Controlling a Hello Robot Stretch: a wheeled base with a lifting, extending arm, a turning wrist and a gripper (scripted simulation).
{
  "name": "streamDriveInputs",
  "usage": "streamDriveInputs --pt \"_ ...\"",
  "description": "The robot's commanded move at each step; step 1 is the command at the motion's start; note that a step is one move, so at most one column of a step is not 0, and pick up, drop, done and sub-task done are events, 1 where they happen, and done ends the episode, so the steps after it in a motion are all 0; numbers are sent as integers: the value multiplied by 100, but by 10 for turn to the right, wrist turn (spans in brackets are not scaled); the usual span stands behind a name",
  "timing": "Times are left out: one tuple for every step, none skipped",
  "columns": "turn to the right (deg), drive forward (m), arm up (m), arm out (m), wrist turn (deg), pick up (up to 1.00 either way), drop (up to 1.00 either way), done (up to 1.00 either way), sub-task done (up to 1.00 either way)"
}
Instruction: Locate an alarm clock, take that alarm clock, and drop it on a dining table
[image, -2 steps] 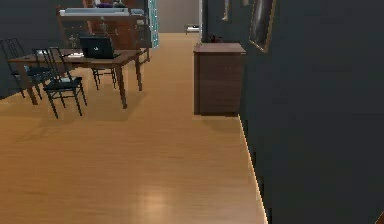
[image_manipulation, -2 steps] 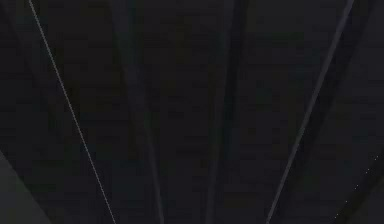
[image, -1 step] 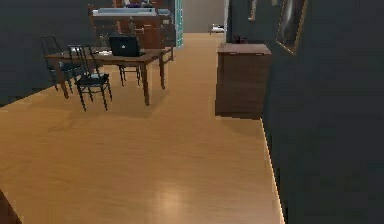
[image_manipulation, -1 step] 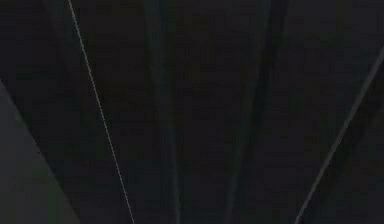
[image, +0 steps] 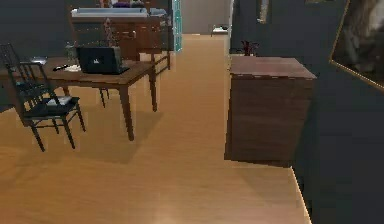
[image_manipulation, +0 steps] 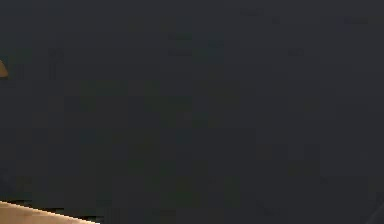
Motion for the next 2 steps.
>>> streamDriveInputs --pt "0 100 0 0 0 0 0 0 0" --pt "0 75 0 0 0 0 0 0 0"
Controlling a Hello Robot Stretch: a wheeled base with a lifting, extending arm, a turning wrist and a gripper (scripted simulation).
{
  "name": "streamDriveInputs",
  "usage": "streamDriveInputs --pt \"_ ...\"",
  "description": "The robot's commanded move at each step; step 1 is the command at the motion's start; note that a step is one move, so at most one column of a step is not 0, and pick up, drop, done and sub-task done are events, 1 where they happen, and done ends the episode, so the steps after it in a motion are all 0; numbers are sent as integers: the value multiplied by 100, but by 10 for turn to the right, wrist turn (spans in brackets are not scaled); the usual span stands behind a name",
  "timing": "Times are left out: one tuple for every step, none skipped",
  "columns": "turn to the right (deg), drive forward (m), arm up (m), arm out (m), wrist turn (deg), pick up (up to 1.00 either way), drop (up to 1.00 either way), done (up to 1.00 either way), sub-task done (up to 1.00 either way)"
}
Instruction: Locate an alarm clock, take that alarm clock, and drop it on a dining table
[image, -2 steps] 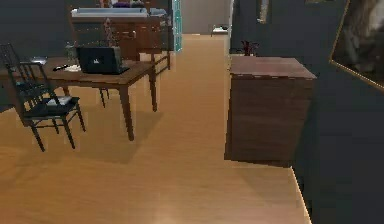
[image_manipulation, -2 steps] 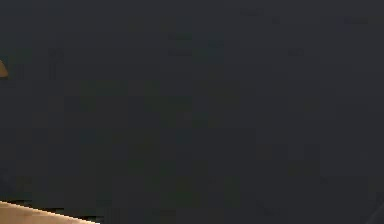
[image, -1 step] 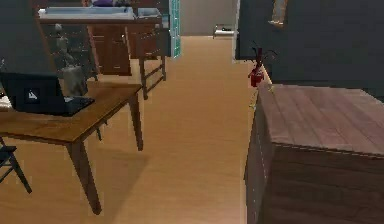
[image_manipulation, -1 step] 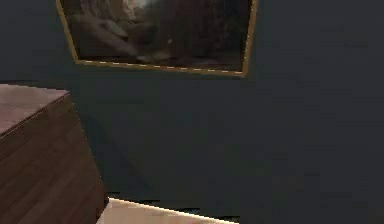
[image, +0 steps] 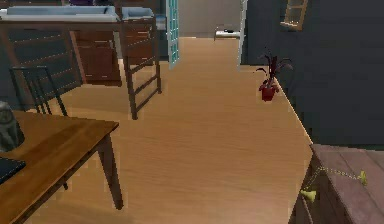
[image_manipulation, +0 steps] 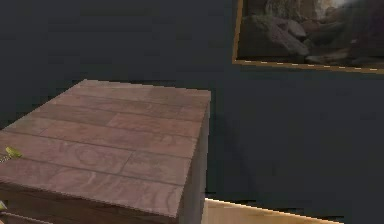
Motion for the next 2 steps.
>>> streamDriveInputs --pt "60 0 0 0 0 0 0 0 0" --pt "30 0 0 0 0 0 0 0 0"
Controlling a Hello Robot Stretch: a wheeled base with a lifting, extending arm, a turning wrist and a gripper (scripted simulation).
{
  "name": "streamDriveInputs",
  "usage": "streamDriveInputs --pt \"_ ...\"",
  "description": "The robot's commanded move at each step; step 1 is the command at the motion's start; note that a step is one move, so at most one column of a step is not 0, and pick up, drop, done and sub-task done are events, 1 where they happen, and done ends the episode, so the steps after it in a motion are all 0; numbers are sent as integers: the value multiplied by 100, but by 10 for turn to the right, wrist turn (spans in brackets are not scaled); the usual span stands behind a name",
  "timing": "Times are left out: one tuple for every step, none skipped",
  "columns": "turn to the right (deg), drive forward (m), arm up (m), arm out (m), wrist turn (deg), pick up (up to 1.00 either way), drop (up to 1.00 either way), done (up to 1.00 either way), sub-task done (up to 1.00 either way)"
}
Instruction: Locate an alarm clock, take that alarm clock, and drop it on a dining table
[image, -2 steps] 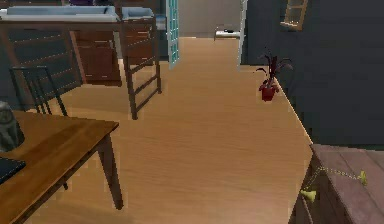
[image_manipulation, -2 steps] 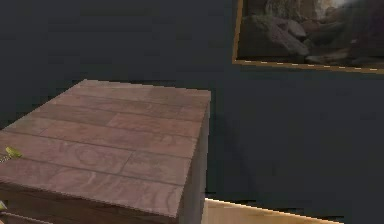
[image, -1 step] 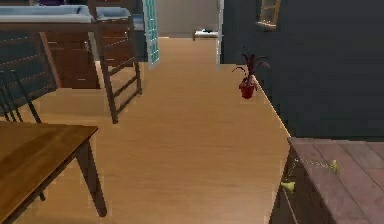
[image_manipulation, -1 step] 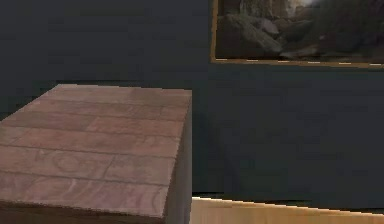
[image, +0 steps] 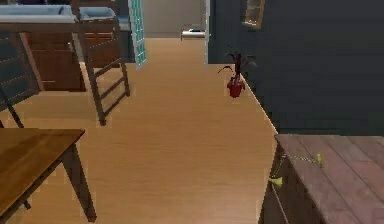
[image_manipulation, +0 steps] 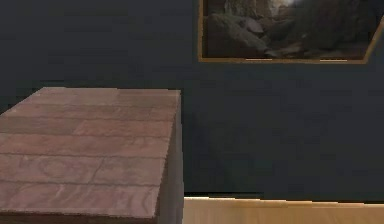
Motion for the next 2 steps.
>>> streamDriveInputs --pt "0 100 0 0 0 0 0 0 0" --pt "0 100 0 0 0 0 0 0 0"
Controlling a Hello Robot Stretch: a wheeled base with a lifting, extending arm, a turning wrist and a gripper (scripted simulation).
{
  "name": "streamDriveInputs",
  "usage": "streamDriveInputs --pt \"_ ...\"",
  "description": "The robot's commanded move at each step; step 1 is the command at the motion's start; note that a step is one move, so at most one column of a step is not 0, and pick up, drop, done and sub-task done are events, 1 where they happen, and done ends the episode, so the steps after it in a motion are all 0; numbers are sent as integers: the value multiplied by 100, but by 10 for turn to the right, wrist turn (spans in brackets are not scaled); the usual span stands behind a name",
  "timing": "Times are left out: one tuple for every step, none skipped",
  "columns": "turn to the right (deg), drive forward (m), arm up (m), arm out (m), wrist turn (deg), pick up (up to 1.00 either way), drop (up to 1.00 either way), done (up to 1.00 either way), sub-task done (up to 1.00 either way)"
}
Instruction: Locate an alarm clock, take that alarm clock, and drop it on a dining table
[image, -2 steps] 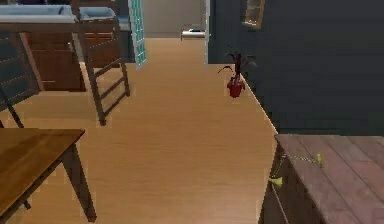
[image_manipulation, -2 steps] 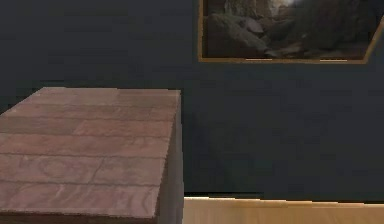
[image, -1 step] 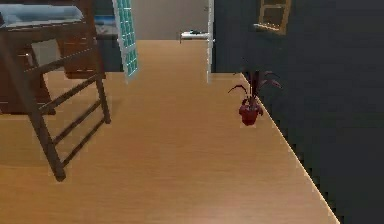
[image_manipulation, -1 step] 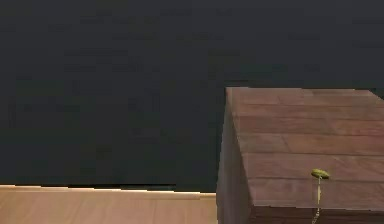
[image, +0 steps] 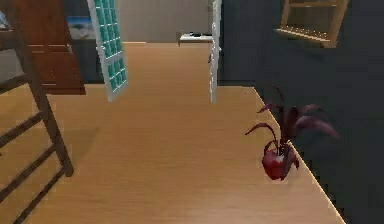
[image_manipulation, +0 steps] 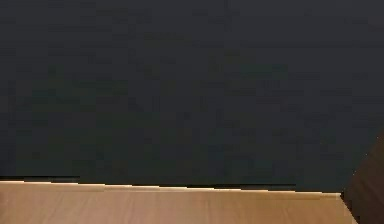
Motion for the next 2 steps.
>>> streamDriveInputs --pt "0 100 0 0 0 0 0 0 0" --pt "0 100 0 0 0 0 0 0 0"
